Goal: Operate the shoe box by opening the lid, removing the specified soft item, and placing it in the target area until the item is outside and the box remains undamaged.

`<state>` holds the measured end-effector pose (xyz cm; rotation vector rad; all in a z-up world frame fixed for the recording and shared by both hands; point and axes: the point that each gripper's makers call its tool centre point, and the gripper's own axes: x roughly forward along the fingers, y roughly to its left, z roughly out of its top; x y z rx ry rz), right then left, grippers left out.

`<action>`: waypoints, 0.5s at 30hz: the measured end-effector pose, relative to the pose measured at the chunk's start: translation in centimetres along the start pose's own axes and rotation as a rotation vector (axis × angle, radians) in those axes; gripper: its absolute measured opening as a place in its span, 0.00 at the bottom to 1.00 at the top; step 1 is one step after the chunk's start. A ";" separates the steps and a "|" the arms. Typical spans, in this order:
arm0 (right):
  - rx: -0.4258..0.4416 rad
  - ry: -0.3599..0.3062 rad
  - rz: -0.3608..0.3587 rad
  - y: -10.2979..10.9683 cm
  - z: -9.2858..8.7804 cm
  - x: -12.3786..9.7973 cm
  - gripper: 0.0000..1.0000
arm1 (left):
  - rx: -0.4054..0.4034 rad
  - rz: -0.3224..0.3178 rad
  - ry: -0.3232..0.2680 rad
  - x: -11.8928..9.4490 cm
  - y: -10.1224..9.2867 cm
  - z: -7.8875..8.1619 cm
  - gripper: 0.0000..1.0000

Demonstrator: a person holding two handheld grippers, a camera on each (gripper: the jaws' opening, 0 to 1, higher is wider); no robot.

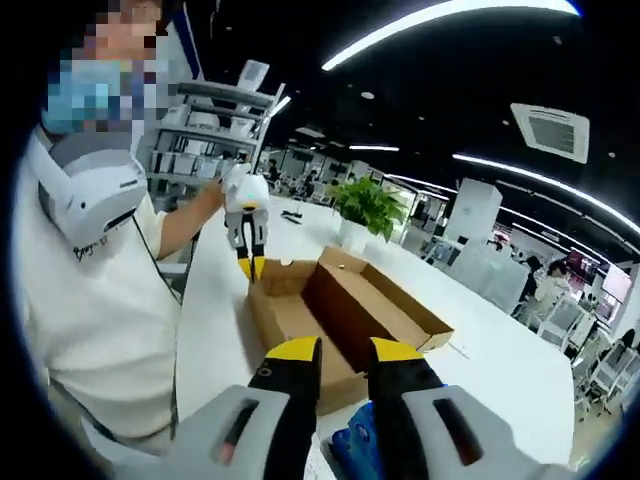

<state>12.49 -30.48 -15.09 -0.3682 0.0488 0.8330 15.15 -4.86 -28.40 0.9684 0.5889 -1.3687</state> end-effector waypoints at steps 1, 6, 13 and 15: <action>0.010 -0.017 -0.022 -0.3 0.2 0.0 0.18 | -0.002 0.000 -0.001 0.0 0.0 0.0 0.02; 0.113 -0.100 -0.181 -1.9 0.4 -0.9 0.18 | -0.004 0.003 -0.009 0.0 0.0 0.0 0.02; 0.264 -0.142 -0.390 -4.1 0.2 -2.5 0.19 | -0.012 0.003 -0.017 0.0 0.0 0.0 0.02; 0.320 -0.165 -0.412 -4.2 0.2 -2.5 0.21 | -0.016 0.002 -0.023 0.0 0.0 0.0 0.02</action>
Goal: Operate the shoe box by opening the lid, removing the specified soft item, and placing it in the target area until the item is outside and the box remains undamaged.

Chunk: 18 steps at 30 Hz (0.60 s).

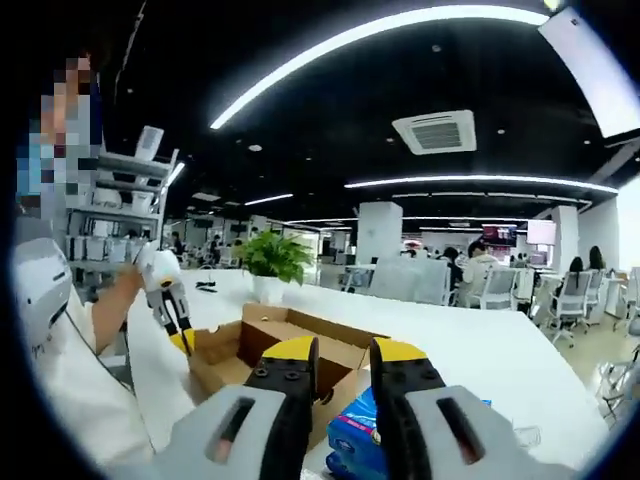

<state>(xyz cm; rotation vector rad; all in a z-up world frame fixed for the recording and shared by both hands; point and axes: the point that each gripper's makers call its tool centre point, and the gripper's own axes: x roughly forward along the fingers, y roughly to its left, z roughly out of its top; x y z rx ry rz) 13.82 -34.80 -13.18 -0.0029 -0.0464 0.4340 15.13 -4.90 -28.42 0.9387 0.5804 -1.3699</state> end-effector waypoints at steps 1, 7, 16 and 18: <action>0.026 0.003 -0.008 0.0 -0.2 0.0 0.24 | -0.001 -0.001 -0.002 0.0 0.0 0.0 0.02; 0.125 0.006 -0.095 -0.7 -1.2 -0.2 0.38 | 0.001 0.005 -0.012 0.1 0.0 -0.1 0.03; 0.156 -0.049 -0.175 -2.1 -0.9 0.5 0.59 | -0.011 0.000 -0.013 0.1 0.0 -0.1 0.03; 0.138 -0.052 -0.193 -2.0 -0.8 0.8 0.64 | -0.019 -0.012 0.000 0.1 0.0 -0.2 0.02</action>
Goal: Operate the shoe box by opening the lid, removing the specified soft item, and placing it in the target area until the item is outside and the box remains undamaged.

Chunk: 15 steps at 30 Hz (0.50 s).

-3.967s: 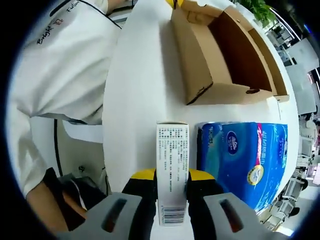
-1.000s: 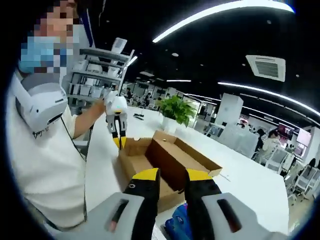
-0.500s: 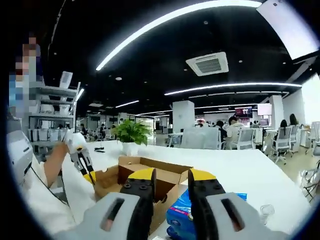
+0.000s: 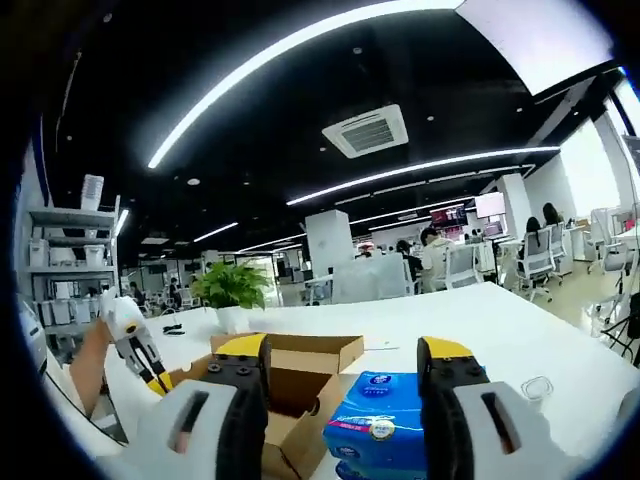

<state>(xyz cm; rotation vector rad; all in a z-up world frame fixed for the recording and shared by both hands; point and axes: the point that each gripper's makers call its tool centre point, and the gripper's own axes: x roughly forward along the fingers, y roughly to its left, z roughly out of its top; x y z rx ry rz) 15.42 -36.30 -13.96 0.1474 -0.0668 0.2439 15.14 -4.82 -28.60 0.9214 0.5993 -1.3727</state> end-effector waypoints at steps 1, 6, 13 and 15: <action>-0.024 -0.001 -0.008 -0.1 0.0 0.2 0.65 | 0.001 -0.003 0.006 0.0 0.0 0.0 0.02; -0.018 -0.003 0.019 1.1 0.5 1.2 0.41 | -0.040 -0.022 0.050 0.1 -0.2 -0.2 0.02; -0.123 0.059 0.006 3.2 0.0 3.5 0.42 | -0.081 -0.009 0.080 0.2 0.1 -0.2 0.02; -0.144 0.070 0.023 3.7 0.3 4.2 0.42 | -0.055 -0.011 0.094 0.3 -0.1 -0.2 0.02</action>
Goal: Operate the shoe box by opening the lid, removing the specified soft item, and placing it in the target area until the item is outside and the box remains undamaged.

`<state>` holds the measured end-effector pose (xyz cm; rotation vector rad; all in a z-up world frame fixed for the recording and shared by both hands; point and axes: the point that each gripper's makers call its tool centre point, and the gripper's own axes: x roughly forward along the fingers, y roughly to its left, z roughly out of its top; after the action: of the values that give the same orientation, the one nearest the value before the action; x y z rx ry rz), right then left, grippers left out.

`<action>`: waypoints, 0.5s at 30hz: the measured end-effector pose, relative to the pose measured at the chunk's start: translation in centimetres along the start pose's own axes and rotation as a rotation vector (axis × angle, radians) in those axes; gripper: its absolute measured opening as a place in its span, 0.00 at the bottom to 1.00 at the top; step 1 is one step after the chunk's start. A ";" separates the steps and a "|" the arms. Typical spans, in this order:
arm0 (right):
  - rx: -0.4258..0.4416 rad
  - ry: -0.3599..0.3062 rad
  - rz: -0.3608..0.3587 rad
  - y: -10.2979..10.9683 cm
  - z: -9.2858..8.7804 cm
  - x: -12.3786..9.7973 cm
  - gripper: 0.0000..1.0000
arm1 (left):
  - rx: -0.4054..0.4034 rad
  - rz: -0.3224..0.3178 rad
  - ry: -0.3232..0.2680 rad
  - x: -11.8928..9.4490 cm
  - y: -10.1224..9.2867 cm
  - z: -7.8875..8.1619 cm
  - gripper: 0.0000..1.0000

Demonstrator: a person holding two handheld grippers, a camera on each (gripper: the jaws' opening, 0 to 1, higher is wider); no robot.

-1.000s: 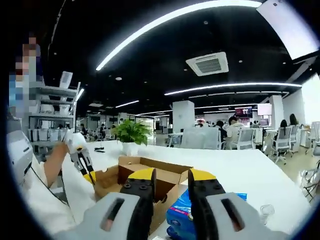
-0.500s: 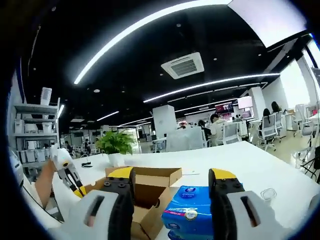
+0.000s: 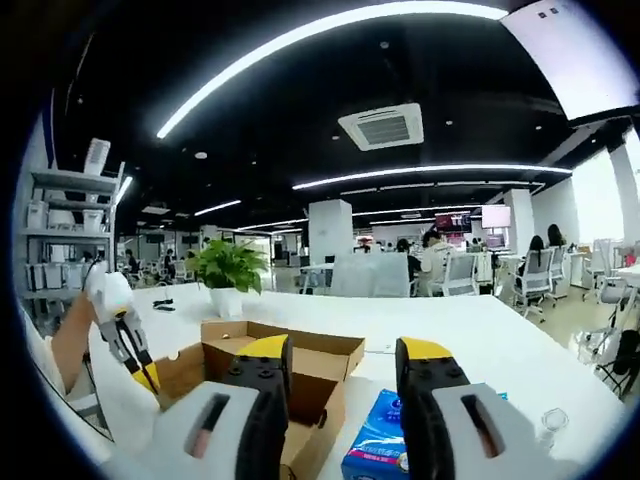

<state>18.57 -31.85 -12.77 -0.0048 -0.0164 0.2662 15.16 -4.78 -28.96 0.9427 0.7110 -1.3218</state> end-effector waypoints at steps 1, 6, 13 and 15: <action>-0.008 0.002 0.005 0.1 0.1 0.2 0.44 | 0.006 0.002 0.004 0.0 0.0 0.0 0.02; -0.039 0.077 0.050 -0.5 0.3 2.1 0.77 | -0.050 -0.015 0.010 -0.1 0.0 -0.2 0.02; 0.055 0.015 0.013 -2.3 1.2 2.9 0.60 | -0.024 -0.022 0.021 0.0 -0.3 -0.2 0.02; 0.026 0.021 -0.023 -3.0 1.5 3.3 0.53 | -0.023 -0.024 0.026 -0.1 -0.2 -0.2 0.02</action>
<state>22.54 -33.86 -11.21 0.0184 0.0081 0.2431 14.93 -4.52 -29.04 0.9368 0.7586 -1.3218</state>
